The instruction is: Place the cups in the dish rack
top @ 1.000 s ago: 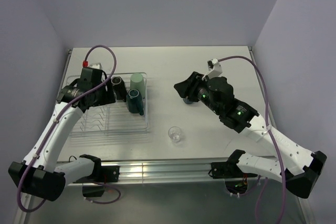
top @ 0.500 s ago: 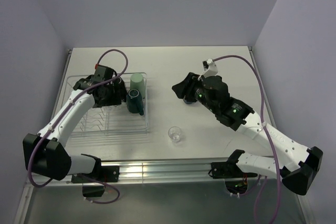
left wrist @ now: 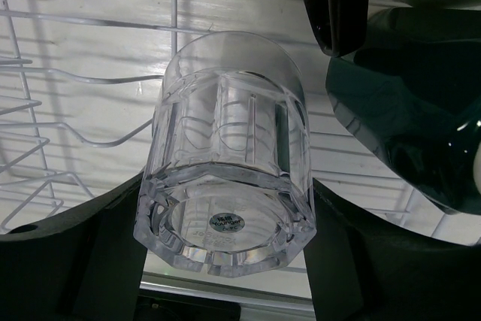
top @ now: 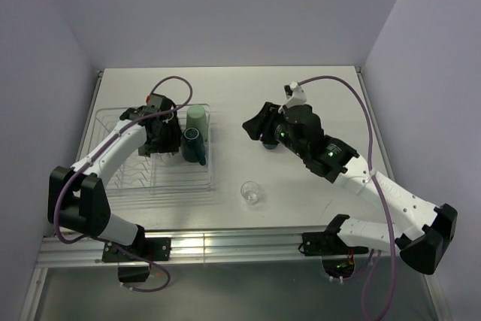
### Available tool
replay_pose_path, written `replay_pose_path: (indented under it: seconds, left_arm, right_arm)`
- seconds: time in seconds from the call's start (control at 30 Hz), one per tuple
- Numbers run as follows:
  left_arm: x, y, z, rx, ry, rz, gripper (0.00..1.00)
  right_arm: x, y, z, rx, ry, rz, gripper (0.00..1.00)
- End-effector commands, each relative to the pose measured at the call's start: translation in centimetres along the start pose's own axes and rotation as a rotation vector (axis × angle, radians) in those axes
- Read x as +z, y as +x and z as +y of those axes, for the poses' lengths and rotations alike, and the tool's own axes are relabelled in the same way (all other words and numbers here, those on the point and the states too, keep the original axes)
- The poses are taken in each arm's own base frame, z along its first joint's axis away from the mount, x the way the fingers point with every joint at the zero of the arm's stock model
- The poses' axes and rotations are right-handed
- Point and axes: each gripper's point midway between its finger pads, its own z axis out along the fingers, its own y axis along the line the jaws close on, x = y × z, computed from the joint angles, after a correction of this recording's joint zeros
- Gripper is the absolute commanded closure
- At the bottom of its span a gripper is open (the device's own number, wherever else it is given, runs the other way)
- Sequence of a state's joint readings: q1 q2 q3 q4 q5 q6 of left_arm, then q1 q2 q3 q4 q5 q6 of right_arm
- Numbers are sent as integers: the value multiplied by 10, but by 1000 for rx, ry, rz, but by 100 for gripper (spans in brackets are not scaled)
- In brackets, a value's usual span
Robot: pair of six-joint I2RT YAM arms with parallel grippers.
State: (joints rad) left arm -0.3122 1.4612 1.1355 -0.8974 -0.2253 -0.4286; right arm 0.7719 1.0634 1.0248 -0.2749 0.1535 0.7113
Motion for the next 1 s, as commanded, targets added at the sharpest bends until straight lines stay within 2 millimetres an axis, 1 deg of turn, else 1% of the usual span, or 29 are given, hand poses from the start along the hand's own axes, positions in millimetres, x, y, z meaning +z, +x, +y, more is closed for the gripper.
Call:
replay_pose_path:
  seconds: [0.0, 0.07, 0.13, 0.23, 0.37, 0.4, 0.47, 0.6, 0.67, 0.7, 0.8, 0.9, 0.97]
  left_arm:
    - [-1, -17, -8, 7, 13, -52, 98]
    - [2, -16, -8, 6, 9, -50, 96]
    - [7, -14, -9, 7, 7, -44, 86]
    - [13, -11, -8, 8, -4, -39, 77]
    - [18, -8, -5, 8, -19, -36, 68]
    - [20, -6, -5, 11, -20, -32, 63]
    - [23, -5, -4, 12, -27, -32, 59]
    - [27, -1, -3, 13, -28, -25, 43]
    - [28, 0, -3, 13, -28, -25, 39]
    - [29, 1, -2, 13, -32, -27, 34]
    - [30, 2, -2, 15, -34, -28, 26]
    - [29, 0, -1, 10, -35, -40, 21]
    - [28, -1, -1, 9, -36, -45, 20]
  right_arm:
    - [-4, -17, 19, -15, -44, -24, 43]
    - [-2, -17, 19, -20, -39, -19, 43]
    - [-1, -15, 18, -23, -32, -11, 43]
    - [1, -13, 17, -27, -27, -3, 43]
    - [4, -11, 18, -27, -28, 10, 44]
    - [5, -10, 18, -24, -26, 12, 44]
    - [6, -9, 18, -25, -26, 19, 44]
    - [9, -7, 17, -25, -23, 26, 44]
    - [9, -6, 17, -24, -22, 30, 44]
    - [9, -6, 17, -24, -23, 31, 44]
    - [10, -4, 17, -24, -23, 36, 44]
    - [12, -3, 17, -23, -23, 40, 44]
    - [11, -4, 19, -23, -28, 41, 44]
